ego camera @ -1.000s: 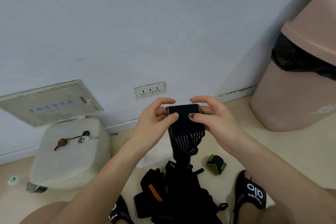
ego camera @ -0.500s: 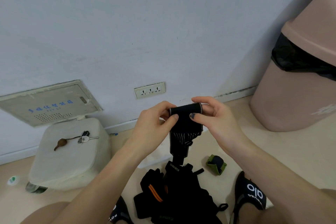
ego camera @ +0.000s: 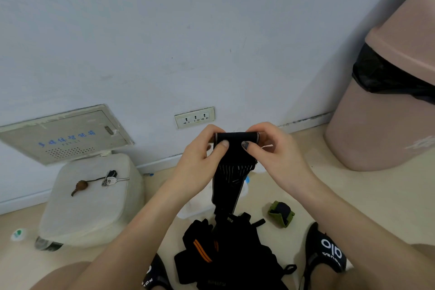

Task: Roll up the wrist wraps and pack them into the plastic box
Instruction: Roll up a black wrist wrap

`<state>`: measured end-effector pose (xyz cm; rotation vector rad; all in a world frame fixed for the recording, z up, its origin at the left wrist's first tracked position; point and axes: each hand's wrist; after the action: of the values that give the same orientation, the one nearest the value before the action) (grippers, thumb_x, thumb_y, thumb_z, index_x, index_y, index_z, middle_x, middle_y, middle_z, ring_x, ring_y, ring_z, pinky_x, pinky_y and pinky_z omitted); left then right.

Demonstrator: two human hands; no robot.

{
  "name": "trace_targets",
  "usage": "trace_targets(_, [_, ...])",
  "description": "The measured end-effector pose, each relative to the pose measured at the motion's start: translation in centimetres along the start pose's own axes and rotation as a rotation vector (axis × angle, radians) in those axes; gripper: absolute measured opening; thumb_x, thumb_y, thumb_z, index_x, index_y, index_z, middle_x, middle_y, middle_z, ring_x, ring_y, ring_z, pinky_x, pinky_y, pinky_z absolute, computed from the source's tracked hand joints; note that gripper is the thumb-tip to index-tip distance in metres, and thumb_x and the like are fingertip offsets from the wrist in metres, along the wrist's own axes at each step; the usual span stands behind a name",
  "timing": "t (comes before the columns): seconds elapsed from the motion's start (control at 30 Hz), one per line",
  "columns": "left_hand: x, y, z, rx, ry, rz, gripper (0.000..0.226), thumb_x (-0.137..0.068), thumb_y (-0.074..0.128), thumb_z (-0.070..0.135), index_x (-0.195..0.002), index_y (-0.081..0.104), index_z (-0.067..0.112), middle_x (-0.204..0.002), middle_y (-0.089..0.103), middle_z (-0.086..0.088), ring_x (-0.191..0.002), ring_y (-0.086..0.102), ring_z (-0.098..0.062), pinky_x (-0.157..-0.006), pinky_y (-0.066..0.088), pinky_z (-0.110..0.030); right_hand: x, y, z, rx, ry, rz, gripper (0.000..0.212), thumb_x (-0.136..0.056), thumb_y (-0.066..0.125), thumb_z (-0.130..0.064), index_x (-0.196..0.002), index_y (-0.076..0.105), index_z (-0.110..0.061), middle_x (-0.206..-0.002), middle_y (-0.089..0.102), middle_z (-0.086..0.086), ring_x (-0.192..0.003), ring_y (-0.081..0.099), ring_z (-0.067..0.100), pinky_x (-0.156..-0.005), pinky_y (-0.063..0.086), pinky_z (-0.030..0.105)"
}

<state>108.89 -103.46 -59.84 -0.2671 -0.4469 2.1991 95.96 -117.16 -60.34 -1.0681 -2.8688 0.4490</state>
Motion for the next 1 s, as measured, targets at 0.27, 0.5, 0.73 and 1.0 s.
trace_targets(0.27, [0.2, 0.8, 1.3, 0.169, -0.108, 0.061, 0.012, -0.108, 0.045, 0.023, -0.112, 0.056, 0.027, -0.084, 0.062, 0.013, -0.077, 0.059, 0.001, -0.069, 0.047, -0.015, -0.2, 0.2, -0.8, -0.197, 0.132, -0.121, 0.006, -0.103, 0.061, -0.016, -0.098, 0.059, -0.013, -0.084, 0.066, 0.002, -0.078, 0.064, 0.007, -0.071, 0.051, 0.020])
trace_targets(0.5, [0.5, 1.8, 1.5, 0.252, -0.118, 0.051, 0.016, -0.106, 0.046, 0.015, -0.114, 0.056, 0.025, -0.100, 0.064, 0.007, -0.088, 0.060, 0.000, -0.072, 0.047, -0.013, 0.3, 1.3, -0.6, -0.349, 0.127, 0.026, 0.010, -0.102, 0.061, -0.007, -0.107, 0.068, -0.011, -0.090, 0.074, 0.002, -0.085, 0.072, 0.010, -0.075, 0.056, 0.021])
trace_targets(0.73, [0.1, 1.7, 1.5, 0.270, -0.030, 0.113, 0.018, -0.103, 0.053, 0.003, -0.109, 0.060, 0.019, -0.070, 0.061, 0.022, -0.071, 0.058, 0.002, -0.064, 0.047, -0.014, 0.0, 1.0, -1.0, -0.450, 0.243, -0.047, 0.018, -0.105, 0.058, -0.019, -0.115, 0.073, -0.013, -0.102, 0.079, 0.008, -0.098, 0.077, 0.022, -0.088, 0.060, 0.038])
trace_targets(1.0, [-0.2, 1.1, 1.6, 0.314, -0.056, 0.087, 0.026, -0.100, 0.051, 0.000, -0.096, 0.060, 0.024, -0.078, 0.057, -0.001, -0.076, 0.052, -0.015, -0.067, 0.041, -0.030, 0.3, 0.7, -1.1, -0.432, 0.210, -0.093, 0.014, -0.104, 0.058, -0.014, -0.112, 0.070, -0.014, -0.098, 0.076, 0.016, -0.089, 0.075, 0.026, -0.077, 0.061, 0.036])
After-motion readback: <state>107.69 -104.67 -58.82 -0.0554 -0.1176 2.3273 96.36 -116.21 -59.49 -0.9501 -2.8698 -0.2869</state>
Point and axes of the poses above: each hand's wrist, its own x-axis away from the middle knuckle, its own y-axis out of the palm, z = x × y
